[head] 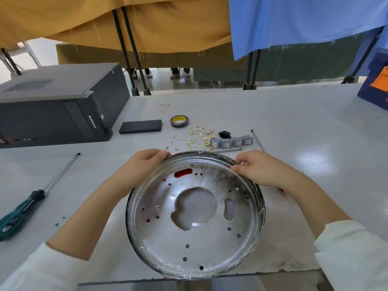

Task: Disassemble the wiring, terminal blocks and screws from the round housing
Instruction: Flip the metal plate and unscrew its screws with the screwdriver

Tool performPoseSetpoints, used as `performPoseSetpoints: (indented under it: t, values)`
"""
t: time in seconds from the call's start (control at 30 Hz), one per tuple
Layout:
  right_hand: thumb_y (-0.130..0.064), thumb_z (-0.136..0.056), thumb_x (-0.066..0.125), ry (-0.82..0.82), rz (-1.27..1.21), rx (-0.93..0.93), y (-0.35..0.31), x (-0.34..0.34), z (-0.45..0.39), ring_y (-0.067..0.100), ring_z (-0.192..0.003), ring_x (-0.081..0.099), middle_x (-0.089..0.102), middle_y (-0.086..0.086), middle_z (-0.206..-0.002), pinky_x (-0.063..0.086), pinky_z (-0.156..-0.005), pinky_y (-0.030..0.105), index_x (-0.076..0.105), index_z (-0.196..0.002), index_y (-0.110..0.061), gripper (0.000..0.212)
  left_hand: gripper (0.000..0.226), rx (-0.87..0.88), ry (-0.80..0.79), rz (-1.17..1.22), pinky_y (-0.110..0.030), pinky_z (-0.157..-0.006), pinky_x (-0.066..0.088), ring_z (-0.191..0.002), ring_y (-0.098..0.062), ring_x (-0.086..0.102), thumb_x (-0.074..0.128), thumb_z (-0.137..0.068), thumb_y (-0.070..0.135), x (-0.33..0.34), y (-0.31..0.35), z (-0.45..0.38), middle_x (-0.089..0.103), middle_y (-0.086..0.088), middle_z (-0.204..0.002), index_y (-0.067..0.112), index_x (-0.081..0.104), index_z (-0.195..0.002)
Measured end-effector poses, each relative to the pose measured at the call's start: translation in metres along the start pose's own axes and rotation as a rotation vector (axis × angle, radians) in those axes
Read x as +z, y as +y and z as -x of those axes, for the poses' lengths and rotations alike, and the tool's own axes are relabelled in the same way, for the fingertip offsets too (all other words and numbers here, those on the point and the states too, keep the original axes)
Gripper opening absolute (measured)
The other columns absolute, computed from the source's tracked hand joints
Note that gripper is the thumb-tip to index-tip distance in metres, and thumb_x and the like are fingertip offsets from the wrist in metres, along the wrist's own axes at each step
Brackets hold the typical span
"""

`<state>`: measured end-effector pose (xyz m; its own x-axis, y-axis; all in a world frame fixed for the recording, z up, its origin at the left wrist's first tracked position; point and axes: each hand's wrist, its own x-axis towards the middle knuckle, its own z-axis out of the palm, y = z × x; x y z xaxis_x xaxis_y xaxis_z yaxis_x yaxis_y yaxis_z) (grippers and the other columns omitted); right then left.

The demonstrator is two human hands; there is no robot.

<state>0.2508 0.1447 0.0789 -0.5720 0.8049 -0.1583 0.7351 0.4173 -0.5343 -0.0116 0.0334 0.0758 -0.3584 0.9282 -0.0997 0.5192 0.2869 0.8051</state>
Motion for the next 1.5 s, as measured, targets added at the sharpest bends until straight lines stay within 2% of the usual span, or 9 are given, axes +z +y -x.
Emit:
performPoseSetpoints:
  t: [0.1, 0.3, 0.5, 0.73, 0.9, 1.1, 1.2, 1.33, 1.5]
  values:
    - [-0.029, -0.094, 0.054, 0.058, -0.006, 0.002, 0.002, -0.001, 0.002, 0.017, -0.061, 0.047, 0.051, 0.003, -0.062, 0.035, -0.059, 0.030, 0.058, -0.077, -0.004, 0.031, 0.038, -0.146, -0.065, 0.261, -0.026, -0.072, 0.052, -0.086, -0.013, 0.071, 0.035, -0.100, 0.050, -0.010, -0.006, 0.008, 0.075, 0.005, -0.097, 0.033, 0.069, -0.109]
    - [-0.024, -0.092, 0.054, 0.171, -0.050, 0.080, 0.018, -0.019, 0.008, 0.007, -0.045, 0.040, 0.043, -0.009, -0.044, 0.029, -0.052, 0.028, 0.054, -0.057, -0.019, 0.035, 0.024, -0.152, -0.116, 0.397, -0.019, -0.062, 0.054, -0.078, -0.014, 0.071, 0.050, -0.099, 0.022, -0.012, -0.022, 0.018, 0.075, -0.006, -0.096, 0.020, 0.072, -0.108]
    - [-0.020, -0.093, 0.053, 0.228, -0.039, 0.155, 0.024, -0.025, 0.012, 0.021, -0.061, 0.048, 0.054, 0.009, -0.064, 0.034, -0.058, 0.031, 0.060, -0.079, 0.002, 0.027, 0.036, -0.041, -0.175, 0.330, -0.017, -0.055, 0.051, -0.069, -0.010, 0.069, 0.044, -0.089, -0.006, 0.005, -0.015, 0.024, 0.075, -0.003, -0.085, 0.015, 0.072, -0.099]
    - [-0.023, -0.094, 0.053, 0.199, -0.087, 0.197, 0.030, -0.013, 0.013, 0.018, -0.053, 0.044, 0.049, 0.003, -0.056, 0.031, -0.054, 0.028, 0.057, -0.071, -0.004, 0.030, 0.030, -0.241, -0.262, 0.503, -0.032, -0.065, 0.053, -0.079, -0.029, 0.062, 0.043, -0.096, 0.015, 0.017, -0.017, 0.025, 0.072, -0.013, -0.088, 0.004, 0.067, -0.108]
    - [-0.023, -0.094, 0.053, 0.189, -0.109, 0.177, 0.025, -0.010, 0.011, 0.020, -0.058, 0.048, 0.052, 0.004, -0.059, 0.033, -0.055, 0.029, 0.053, -0.067, -0.010, 0.030, 0.045, -0.319, -0.319, 0.905, -0.036, -0.077, 0.055, -0.096, -0.025, 0.069, 0.044, -0.095, 0.054, 0.019, -0.010, 0.024, 0.073, -0.005, -0.107, 0.022, 0.076, -0.098]
    - [-0.022, -0.095, 0.052, 0.160, -0.098, 0.150, 0.023, -0.011, 0.010, 0.021, -0.062, 0.048, 0.054, 0.008, -0.066, 0.033, -0.058, 0.030, 0.060, -0.080, 0.000, 0.028, 0.005, -0.388, -0.182, 0.801, -0.032, -0.062, 0.023, -0.071, -0.024, 0.032, 0.047, -0.092, 0.020, 0.018, -0.025, 0.017, 0.037, -0.011, -0.090, 0.015, 0.047, -0.093]
    - [-0.022, -0.096, 0.052, 0.151, -0.084, 0.126, 0.021, -0.012, 0.009, 0.019, -0.063, 0.051, 0.058, 0.007, -0.067, 0.035, -0.059, 0.029, 0.061, -0.075, -0.007, 0.027, 0.012, -0.409, -0.196, 0.758, -0.031, -0.060, 0.020, -0.068, -0.019, 0.027, 0.040, -0.090, 0.007, 0.017, -0.032, 0.016, 0.033, -0.007, -0.084, 0.016, 0.045, -0.084]
    - [-0.024, -0.096, 0.050, 0.148, -0.046, 0.104, 0.025, -0.011, 0.009, 0.022, -0.071, 0.056, 0.064, 0.012, -0.078, 0.040, -0.065, 0.031, 0.062, -0.084, -0.006, 0.025, 0.017, -0.400, -0.177, 0.609, -0.029, -0.052, 0.024, -0.058, -0.017, 0.029, 0.049, -0.091, 0.017, 0.010, -0.036, 0.015, 0.037, -0.007, -0.072, 0.014, 0.048, -0.074]
    - [-0.027, -0.097, 0.049, 0.116, 0.000, 0.078, 0.032, -0.011, 0.007, 0.018, -0.068, 0.053, 0.057, 0.003, -0.070, 0.038, -0.064, 0.031, 0.057, -0.078, -0.016, 0.024, 0.038, -0.410, -0.282, 0.505, -0.021, -0.041, 0.026, -0.044, -0.014, 0.031, 0.056, -0.091, 0.034, -0.011, -0.036, 0.013, 0.043, -0.002, -0.053, 0.016, 0.055, -0.057]
